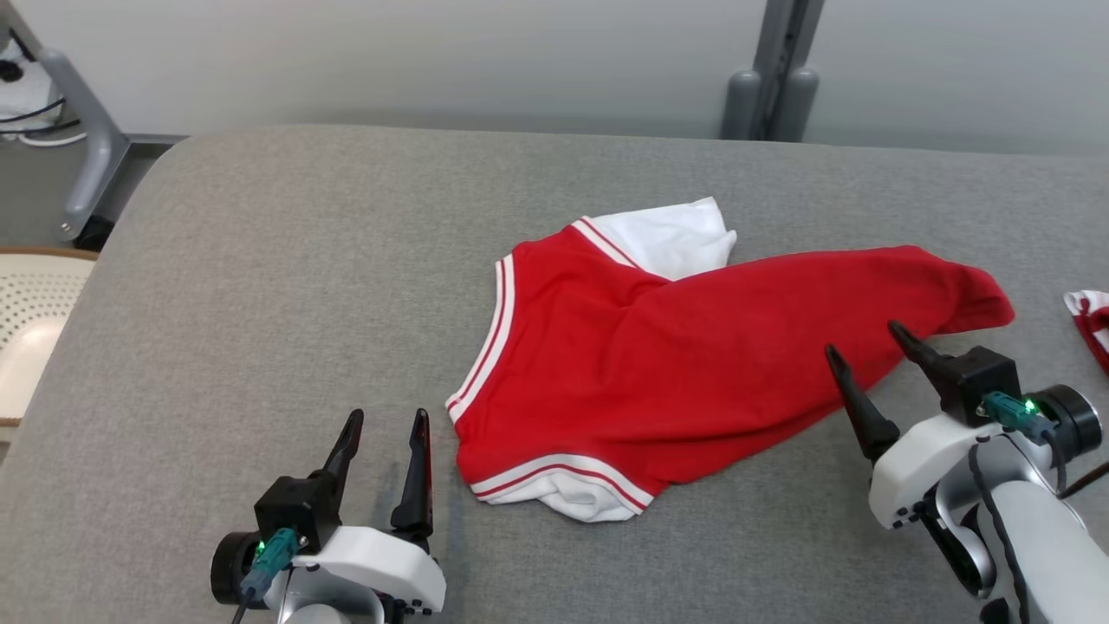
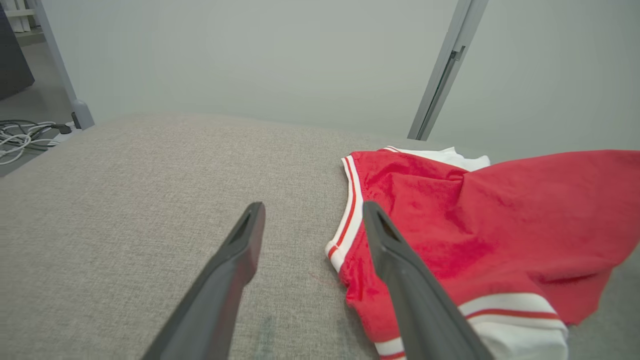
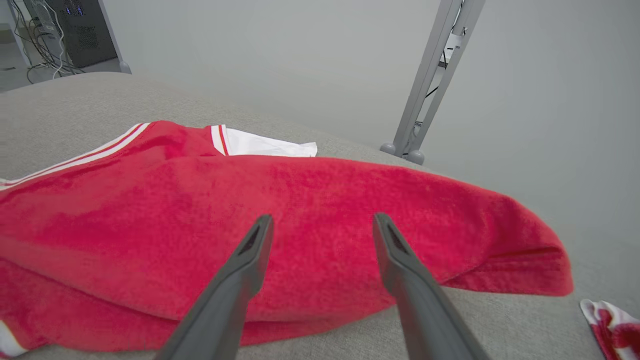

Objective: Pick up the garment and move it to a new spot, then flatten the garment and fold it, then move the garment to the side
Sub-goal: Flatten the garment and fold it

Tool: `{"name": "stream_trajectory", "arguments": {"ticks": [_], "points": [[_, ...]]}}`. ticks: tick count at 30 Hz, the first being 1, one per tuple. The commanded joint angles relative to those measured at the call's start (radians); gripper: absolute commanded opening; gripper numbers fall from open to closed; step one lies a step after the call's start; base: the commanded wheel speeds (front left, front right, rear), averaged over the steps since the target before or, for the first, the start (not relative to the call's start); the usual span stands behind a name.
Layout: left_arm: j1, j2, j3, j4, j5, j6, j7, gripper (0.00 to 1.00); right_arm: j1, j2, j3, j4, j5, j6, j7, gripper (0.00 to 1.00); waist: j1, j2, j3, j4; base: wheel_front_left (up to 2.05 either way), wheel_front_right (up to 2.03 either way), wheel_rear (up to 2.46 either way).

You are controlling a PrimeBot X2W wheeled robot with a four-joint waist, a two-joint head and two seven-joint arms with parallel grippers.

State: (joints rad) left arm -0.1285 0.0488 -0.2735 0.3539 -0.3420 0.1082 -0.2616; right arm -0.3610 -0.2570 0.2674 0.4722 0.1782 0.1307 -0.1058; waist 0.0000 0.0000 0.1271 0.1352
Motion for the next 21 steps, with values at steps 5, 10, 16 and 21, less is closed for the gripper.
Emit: {"name": "stream_trajectory", "arguments": {"ticks": [5, 10, 16, 21], "points": [[-0.048, 0.007, -0.020, 0.012, 0.014, -0.014, -0.005, 1.00, -0.036, -0.007, 0.034, 0.010, 0.028, 0.000, -0.010, 1.00, 0.0000, 0.0000, 0.020, 0.038, 0.00, 0.00, 0.00], [-0.161, 0.015, -0.070, 0.090, 0.049, -0.053, 0.033, 1.00, -0.051, 0.001, 0.042, 0.017, 0.037, 0.000, -0.032, 1.00, 0.0000, 0.0000, 0.031, 0.023, 0.00, 0.00, 0.00], [-0.336, 0.010, -0.121, 0.254, 0.055, -0.107, 0.084, 1.00, -0.073, 0.034, 0.020, 0.007, 0.027, 0.000, -0.061, 1.00, 0.0000, 0.0000, 0.055, -0.049, 0.00, 0.00, 0.00], [-0.474, 0.007, -0.147, 0.423, 0.044, -0.127, 0.101, 1.00, -0.092, 0.069, -0.004, -0.014, 0.016, 0.000, -0.084, 1.00, 0.0000, 0.0000, 0.091, -0.120, 0.00, 0.00, 0.00]]}}
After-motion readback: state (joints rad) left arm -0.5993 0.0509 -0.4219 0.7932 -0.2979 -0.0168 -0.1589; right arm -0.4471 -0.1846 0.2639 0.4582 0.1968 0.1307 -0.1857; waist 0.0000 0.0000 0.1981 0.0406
